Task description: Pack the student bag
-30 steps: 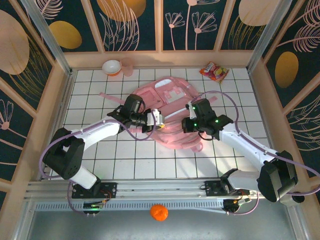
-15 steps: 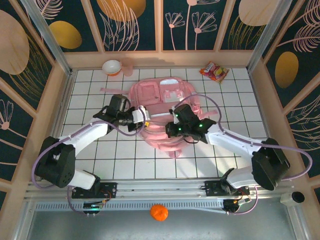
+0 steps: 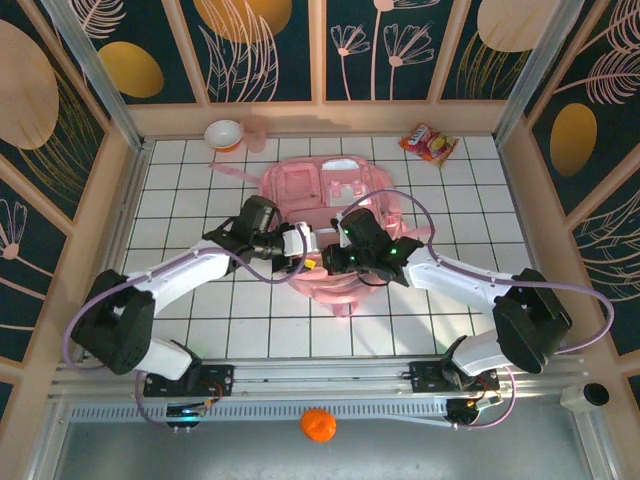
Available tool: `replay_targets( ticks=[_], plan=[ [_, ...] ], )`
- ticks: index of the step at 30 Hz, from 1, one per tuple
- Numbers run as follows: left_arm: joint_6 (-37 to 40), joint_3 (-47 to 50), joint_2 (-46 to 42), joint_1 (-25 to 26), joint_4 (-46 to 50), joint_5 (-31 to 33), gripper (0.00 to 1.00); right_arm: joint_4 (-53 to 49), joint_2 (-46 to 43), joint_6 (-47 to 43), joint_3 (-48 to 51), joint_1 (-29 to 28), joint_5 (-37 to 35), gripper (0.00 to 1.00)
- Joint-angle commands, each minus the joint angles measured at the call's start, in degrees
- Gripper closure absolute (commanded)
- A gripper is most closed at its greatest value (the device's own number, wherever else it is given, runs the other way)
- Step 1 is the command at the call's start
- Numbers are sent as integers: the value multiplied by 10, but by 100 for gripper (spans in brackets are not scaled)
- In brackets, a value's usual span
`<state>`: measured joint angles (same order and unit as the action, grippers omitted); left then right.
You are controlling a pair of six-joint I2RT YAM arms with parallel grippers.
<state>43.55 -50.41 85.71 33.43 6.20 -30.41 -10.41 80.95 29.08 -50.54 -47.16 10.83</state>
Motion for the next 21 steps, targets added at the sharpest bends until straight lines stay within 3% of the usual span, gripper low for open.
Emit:
replay_targets(
  ticks=[1, 4, 11, 15, 21],
  plan=[
    [18, -28, 29, -3, 8, 29, 76, 8, -12, -6, -16, -4, 19, 100],
    [41, -15, 22, -7, 14, 35, 99, -8, -26, -10, -5, 10, 15, 100],
    [16, -3, 7, -14, -10, -18, 100, -20, -33, -6, 5, 27, 23, 100],
    [11, 3, 0, -21, -30, -34, 100, -42, -35, -1, 4, 30, -9, 100],
    [14, 26, -23, -55, -31, -44, 100, -73, -68, -2, 32, 79, 5, 100]
  ],
)
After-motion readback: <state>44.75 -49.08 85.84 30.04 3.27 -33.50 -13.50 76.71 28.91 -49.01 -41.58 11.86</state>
